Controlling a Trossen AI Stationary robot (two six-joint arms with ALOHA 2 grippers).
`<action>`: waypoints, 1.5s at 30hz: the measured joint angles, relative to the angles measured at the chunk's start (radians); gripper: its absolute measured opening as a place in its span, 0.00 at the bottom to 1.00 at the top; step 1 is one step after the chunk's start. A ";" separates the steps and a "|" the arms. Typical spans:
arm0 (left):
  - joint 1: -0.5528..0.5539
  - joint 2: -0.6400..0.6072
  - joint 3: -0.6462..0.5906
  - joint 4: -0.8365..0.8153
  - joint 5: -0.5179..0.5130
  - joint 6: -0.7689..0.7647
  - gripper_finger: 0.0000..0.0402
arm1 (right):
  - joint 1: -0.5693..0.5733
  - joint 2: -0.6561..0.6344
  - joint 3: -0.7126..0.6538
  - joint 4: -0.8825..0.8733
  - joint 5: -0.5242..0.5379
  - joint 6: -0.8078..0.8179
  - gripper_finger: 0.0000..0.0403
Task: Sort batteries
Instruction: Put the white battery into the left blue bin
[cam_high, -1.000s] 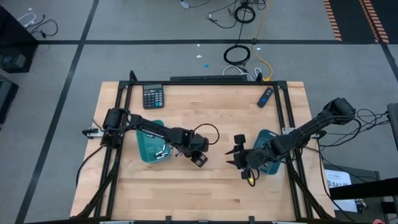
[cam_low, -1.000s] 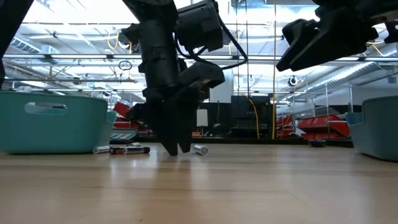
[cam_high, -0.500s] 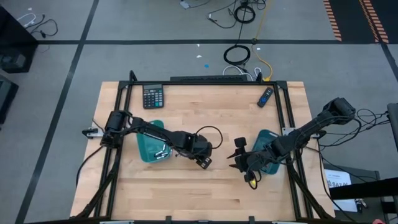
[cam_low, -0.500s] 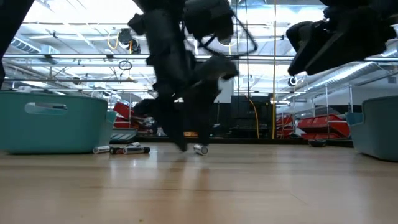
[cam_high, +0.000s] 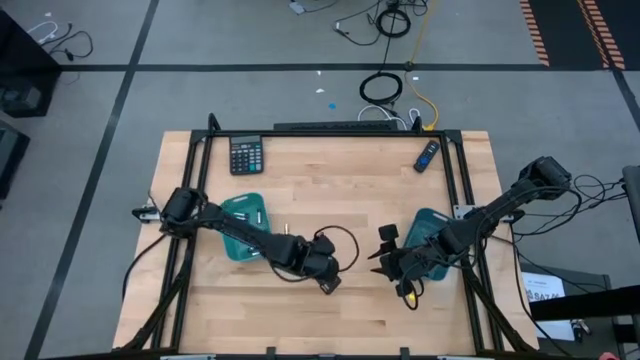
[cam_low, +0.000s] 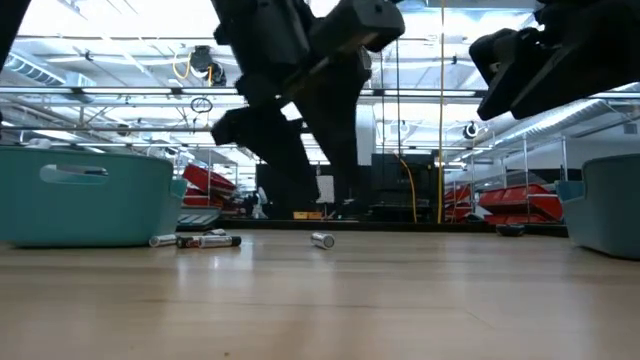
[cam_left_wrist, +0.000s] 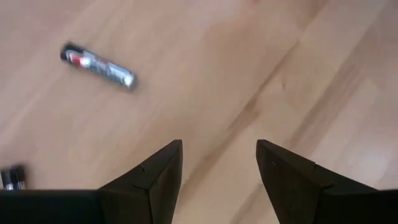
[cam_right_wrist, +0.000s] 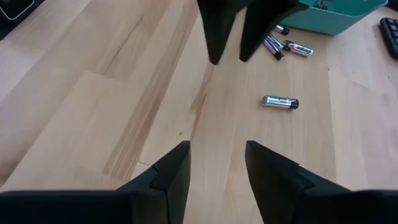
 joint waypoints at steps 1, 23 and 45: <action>-0.005 0.000 0.000 -0.006 0.000 -0.010 0.53 | 0.000 0.000 0.000 0.000 0.000 -0.004 0.36; -0.008 -0.002 0.001 -0.010 0.012 -0.052 0.53 | 0.000 -0.011 -0.009 -0.126 0.002 0.015 0.36; 0.093 -0.002 0.001 -0.449 0.075 -0.002 0.53 | -0.003 -0.011 -0.052 -0.051 0.000 -0.006 0.36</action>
